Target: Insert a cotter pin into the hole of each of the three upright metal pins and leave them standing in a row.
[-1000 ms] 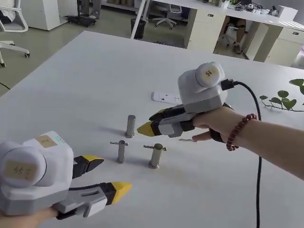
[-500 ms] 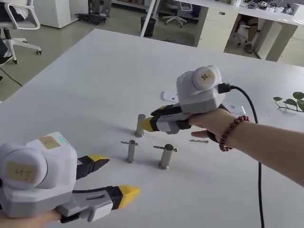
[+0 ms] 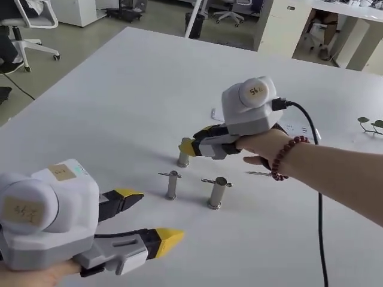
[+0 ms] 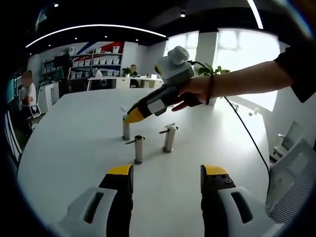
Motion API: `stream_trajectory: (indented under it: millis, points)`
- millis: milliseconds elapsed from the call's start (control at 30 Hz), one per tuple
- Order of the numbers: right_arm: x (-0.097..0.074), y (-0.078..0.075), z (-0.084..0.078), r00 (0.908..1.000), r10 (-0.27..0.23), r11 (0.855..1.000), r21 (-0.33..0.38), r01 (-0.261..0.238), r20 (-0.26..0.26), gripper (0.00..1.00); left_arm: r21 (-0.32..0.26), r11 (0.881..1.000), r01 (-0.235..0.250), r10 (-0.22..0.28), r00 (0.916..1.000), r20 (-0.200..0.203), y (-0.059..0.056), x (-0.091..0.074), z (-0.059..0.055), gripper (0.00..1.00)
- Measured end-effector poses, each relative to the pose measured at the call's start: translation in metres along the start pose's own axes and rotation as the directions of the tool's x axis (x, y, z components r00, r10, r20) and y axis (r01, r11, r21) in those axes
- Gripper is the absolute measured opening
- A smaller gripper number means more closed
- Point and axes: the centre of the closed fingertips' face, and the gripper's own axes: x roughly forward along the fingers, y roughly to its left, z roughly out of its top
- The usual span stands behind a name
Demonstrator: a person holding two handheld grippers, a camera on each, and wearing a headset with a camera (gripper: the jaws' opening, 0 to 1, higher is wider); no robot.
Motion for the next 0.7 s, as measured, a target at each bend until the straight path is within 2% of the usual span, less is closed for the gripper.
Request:
stream_trajectory:
  millis: [200,367,500,700]
  points:
    - [0.005,0.002,-0.010,0.9993,0.000,1.000,-0.016,0.000,-0.036,0.20,-0.005,1.000,0.001,-0.001,1.0000,0.000,0.000,0.002,0.000,0.54]
    - [0.009,-0.001,-0.012,0.9994,-0.002,1.000,-0.011,0.002,-0.034,0.18,-0.004,1.000,0.001,-0.001,1.0000,-0.008,0.000,0.001,-0.002,0.54]
    - [0.009,0.002,-0.011,0.9996,0.000,1.000,-0.015,-0.001,-0.028,0.18,-0.005,1.000,-0.004,0.004,0.9999,-0.016,0.002,0.000,-0.004,0.54]
    - [0.013,0.006,-0.008,0.9994,0.026,0.999,-0.036,-0.027,-0.023,0.09,-0.005,1.000,-0.011,0.011,0.9997,-0.024,0.004,0.000,-0.006,0.54]
